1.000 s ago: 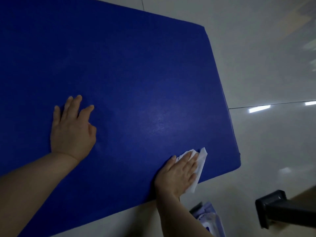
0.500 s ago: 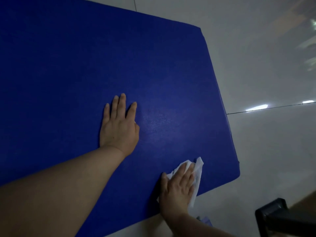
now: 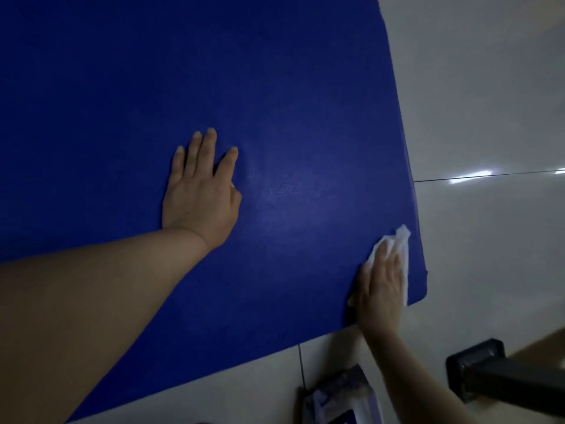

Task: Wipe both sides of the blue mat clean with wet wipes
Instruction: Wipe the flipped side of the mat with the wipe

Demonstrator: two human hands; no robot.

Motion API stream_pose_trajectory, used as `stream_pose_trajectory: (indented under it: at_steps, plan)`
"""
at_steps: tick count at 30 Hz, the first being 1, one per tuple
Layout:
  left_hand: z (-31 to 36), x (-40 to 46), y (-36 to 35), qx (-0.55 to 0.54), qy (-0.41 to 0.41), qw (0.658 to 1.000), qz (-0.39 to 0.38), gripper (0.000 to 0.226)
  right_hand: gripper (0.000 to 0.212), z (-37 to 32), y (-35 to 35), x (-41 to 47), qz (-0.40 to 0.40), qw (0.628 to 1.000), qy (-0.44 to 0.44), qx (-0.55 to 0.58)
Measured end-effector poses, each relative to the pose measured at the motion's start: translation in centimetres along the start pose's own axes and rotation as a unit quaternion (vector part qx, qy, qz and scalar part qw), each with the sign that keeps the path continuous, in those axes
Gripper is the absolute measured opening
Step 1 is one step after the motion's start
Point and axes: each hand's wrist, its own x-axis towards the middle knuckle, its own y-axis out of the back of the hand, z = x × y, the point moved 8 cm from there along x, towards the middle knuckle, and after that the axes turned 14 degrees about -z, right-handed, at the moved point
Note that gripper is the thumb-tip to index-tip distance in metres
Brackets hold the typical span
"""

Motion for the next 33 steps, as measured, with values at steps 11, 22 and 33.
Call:
stream_pose_trajectory:
  at_steps: [11, 22, 33]
  plan:
    - [0.0, 0.1, 0.0, -0.001, 0.001, 1.0, -0.004, 0.058, 0.054, -4.8, -2.1, -0.7, -0.081, 0.977, 0.191, -0.046]
    - [0.1, 0.1, -0.1, -0.004, -0.004, 1.0, -0.001, 0.059, 0.057, -10.4, -0.7, 3.0, -0.041, 0.952, 0.301, -0.032]
    - [0.1, 0.2, -0.1, -0.005, -0.01, 1.0, 0.018, 0.056, 0.053, -13.7, -1.1, 6.8, -0.073, 0.947, 0.3, -0.087]
